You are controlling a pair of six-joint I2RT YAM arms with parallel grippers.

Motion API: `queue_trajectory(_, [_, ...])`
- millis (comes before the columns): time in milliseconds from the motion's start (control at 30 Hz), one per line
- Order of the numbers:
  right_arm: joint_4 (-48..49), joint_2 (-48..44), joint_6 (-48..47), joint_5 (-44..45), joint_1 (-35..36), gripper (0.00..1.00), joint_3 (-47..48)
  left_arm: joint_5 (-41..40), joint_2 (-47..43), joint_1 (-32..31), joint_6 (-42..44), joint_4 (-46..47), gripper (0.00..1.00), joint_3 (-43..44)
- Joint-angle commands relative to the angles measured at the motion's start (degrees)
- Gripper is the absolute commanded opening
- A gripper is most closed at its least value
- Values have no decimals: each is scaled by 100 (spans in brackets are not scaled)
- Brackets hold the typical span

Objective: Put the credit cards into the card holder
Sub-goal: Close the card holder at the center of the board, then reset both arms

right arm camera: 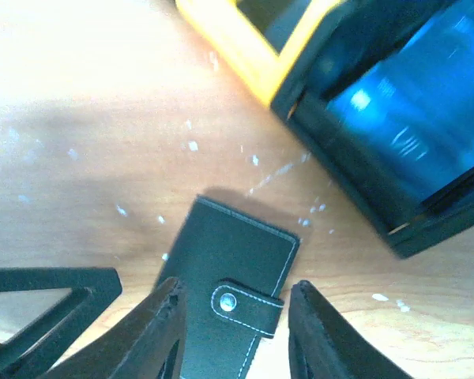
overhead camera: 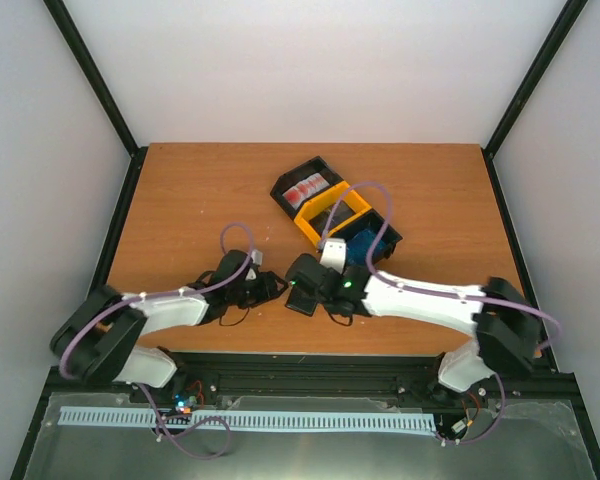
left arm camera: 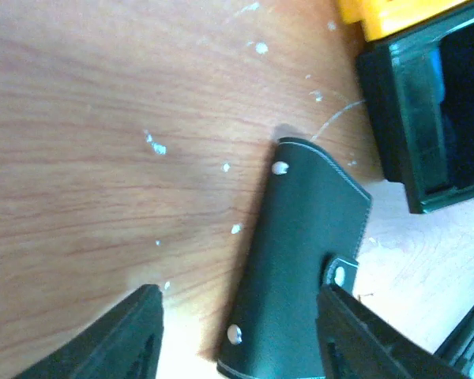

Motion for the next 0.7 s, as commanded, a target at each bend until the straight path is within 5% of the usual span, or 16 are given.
queue_trajectory(0, [-740, -1147, -27, 780, -27, 41, -91, -587, -1136, 20, 470, -1371, 58, 259])
queue_trajectory(367, [-1916, -4434, -657, 1504, -27, 69, -787, -1845, -4167, 45, 1739, -3643, 99, 1551])
queue_trajectory(667, [-2483, -5854, -1266, 2226, -35, 87, -571, -3059, -5454, 46, 2559, -4945, 100, 2741])
